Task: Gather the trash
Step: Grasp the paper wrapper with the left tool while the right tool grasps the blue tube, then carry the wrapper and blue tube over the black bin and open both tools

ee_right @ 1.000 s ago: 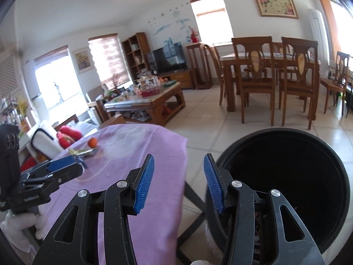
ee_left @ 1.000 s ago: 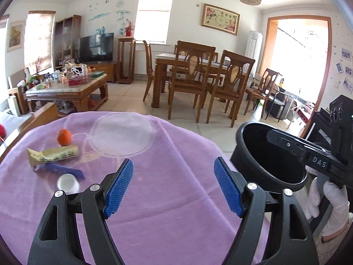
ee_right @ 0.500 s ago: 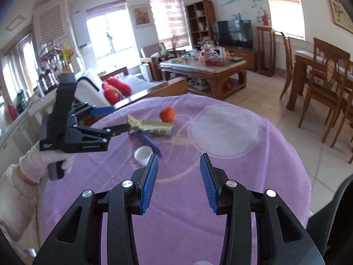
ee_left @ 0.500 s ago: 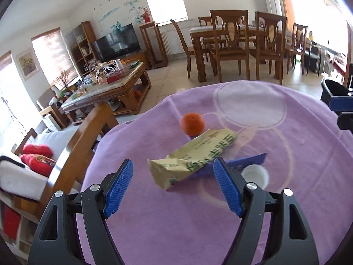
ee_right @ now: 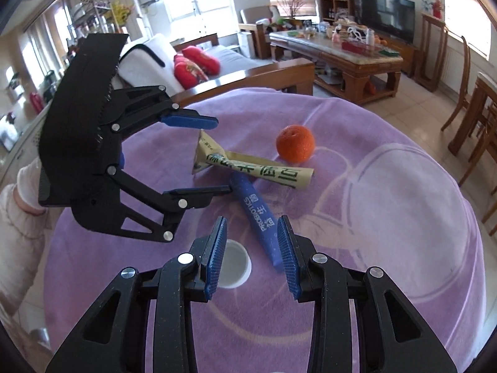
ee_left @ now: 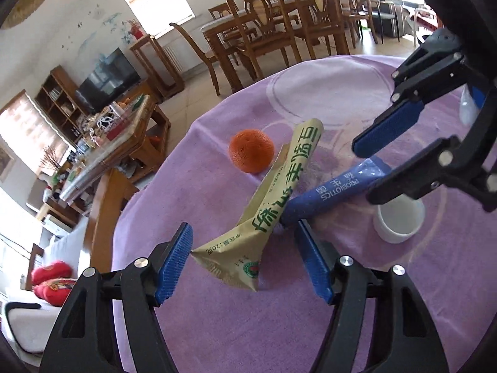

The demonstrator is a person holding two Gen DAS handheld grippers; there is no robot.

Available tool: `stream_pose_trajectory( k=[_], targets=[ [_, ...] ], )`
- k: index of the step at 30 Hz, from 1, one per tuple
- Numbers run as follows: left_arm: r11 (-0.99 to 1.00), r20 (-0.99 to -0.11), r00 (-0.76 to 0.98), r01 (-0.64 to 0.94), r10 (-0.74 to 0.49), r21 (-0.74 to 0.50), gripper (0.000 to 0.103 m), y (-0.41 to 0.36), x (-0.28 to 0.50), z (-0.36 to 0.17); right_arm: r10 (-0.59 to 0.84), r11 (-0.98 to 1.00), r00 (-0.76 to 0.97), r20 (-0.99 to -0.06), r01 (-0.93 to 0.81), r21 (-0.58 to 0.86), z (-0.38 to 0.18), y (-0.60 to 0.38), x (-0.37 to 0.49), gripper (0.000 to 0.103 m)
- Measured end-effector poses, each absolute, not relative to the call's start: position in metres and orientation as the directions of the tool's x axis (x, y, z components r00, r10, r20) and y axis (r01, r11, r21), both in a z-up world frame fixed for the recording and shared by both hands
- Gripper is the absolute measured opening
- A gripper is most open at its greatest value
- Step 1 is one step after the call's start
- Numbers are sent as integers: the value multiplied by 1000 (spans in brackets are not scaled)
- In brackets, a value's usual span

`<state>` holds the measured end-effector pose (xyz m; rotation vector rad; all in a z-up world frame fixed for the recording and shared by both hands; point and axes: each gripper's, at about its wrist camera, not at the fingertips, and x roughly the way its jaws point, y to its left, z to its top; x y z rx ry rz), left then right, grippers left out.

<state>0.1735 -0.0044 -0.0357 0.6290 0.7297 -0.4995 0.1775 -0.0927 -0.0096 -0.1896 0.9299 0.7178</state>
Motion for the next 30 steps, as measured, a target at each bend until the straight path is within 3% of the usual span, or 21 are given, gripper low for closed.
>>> stream_pose_trajectory(
  k=[5,8,12,18,23,30],
  targets=[
    [738,-750,620,614,-231,280,54,5,176,-36,442,755,355,-824,-643,129,-21,-79,194,34],
    [747,-756,608,615,-242,254,44,4,175,-35,418,758,374,-828,-646,90,-21,-74,194,25],
    [771,-755,616,587,-227,248,43,0,173,-34,406,766,388,-827,-638,77,-21,-75,190,16],
    [821,-747,621,539,-237,188,40,-1,173,-33,405,802,424,-810,-590,92,-18,-92,184,13],
    [844,-713,628,528,-311,97,38,0,151,-15,447,833,491,-748,-533,148,-1,-124,159,13],
    [857,-573,684,512,-451,-62,39,-16,104,32,541,839,622,-566,-443,316,41,-199,99,13]
  ],
)
